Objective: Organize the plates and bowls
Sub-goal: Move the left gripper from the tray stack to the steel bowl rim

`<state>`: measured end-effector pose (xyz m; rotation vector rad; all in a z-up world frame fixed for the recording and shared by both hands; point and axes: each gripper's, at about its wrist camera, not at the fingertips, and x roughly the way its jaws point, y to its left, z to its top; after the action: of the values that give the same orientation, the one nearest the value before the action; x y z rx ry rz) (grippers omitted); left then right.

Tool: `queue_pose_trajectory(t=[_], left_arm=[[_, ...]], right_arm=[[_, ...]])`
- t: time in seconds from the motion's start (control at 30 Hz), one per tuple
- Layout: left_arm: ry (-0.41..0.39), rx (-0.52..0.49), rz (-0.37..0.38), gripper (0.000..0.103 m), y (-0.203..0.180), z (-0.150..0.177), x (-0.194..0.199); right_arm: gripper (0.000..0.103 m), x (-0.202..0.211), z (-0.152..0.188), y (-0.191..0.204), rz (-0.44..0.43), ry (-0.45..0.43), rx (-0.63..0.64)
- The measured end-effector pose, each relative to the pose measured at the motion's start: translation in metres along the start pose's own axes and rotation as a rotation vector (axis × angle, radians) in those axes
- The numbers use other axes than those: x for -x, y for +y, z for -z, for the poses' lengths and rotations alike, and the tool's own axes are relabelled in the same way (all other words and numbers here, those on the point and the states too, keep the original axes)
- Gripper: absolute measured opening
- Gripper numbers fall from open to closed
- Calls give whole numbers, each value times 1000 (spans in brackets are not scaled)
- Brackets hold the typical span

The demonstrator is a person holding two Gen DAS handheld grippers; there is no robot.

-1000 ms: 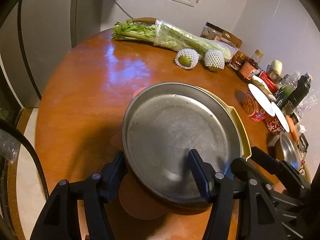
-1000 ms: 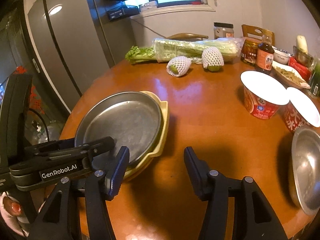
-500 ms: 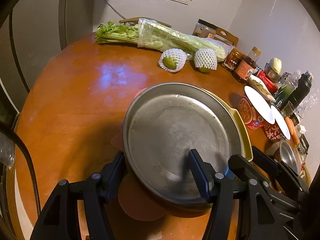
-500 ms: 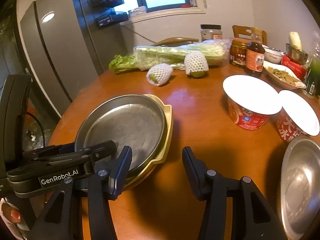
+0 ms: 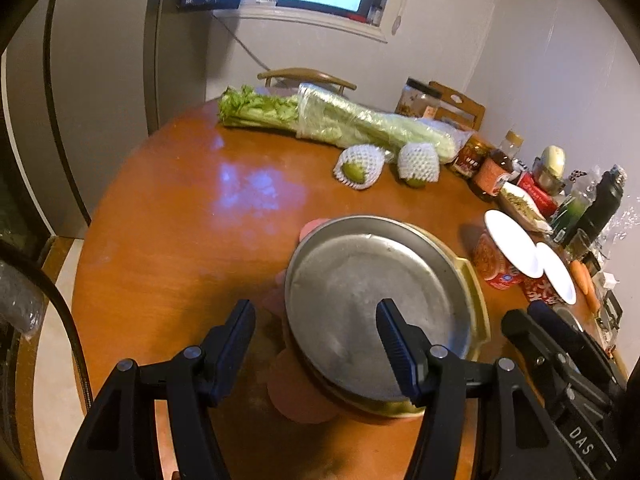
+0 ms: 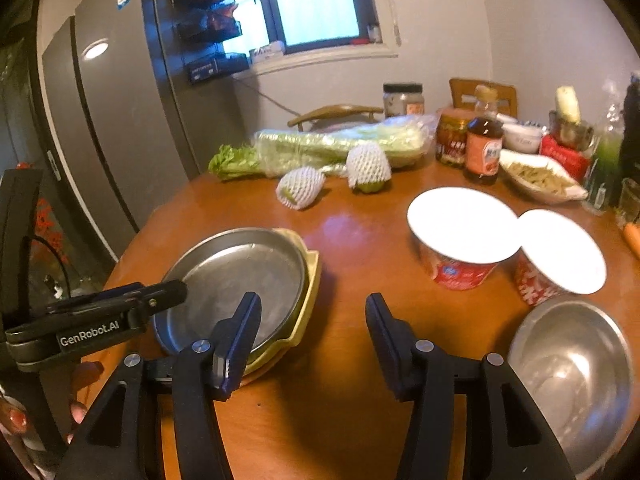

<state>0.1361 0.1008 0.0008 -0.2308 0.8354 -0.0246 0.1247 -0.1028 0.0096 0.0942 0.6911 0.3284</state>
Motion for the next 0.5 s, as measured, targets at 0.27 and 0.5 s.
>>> queue_pose_trajectory(t=[0.27,0.5], left_arm=[[-37,-50,36,63,-33,7,30],[-54,-94,76,63,-72,12,42]], right_arm=[[64,38,-3,-16,35,-66,-12],[67,76,-1,-44,94,-128,-6]])
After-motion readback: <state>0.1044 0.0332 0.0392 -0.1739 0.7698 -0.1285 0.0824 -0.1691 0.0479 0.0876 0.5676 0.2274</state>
